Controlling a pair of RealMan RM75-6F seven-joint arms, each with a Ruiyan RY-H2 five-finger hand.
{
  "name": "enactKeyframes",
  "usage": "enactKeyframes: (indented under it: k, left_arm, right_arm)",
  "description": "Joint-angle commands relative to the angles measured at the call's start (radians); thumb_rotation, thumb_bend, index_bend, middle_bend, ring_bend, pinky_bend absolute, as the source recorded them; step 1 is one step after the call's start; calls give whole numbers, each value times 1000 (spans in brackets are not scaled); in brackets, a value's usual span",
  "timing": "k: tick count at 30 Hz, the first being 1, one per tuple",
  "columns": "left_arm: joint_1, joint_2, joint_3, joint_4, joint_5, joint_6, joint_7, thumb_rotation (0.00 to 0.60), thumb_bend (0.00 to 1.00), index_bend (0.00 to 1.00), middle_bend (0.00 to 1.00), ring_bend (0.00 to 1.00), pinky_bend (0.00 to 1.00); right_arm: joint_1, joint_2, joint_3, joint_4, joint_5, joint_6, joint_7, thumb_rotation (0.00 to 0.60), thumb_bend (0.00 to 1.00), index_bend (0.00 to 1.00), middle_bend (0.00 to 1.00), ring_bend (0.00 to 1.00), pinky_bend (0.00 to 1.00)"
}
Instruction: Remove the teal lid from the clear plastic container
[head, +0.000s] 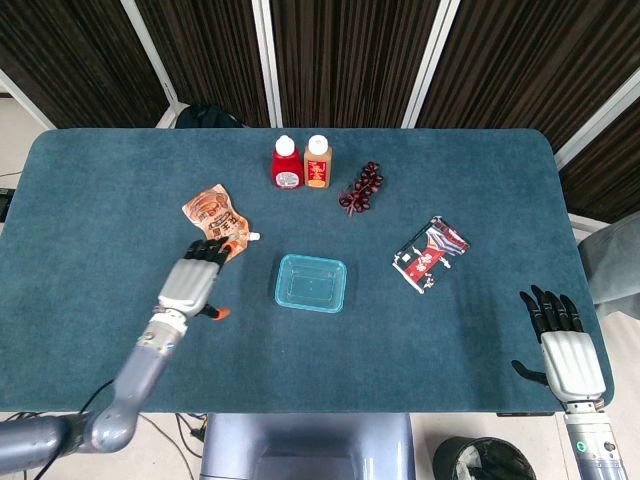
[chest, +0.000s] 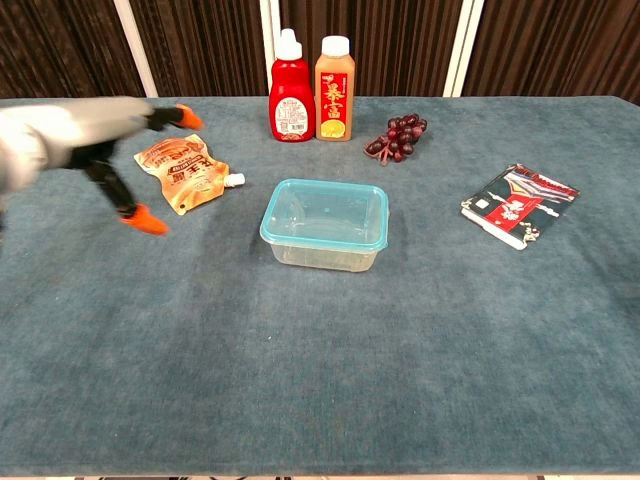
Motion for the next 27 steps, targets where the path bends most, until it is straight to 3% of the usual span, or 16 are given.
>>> enactKeyframes:
  k: [1,11,27]
  left_arm:
    - [-118,-99,-33,69,-144,-8,101,600,0,0,0,0,0]
    - [-277,-217,-59,186,-306,-14,181,600,0,0,0,0,0]
    - [-459,-355,-106,401,-480,-88,190,600,0,0,0,0,0]
  right_arm:
    - [2,-2,6,0,14,-8,5,600,192,0,0,0,0]
    - [6,-6,15,-9,44,-26,11,600,192,0,0,0,0]
    - [9,0,20,-34,82,-54,13,600,191,0,0,0,0]
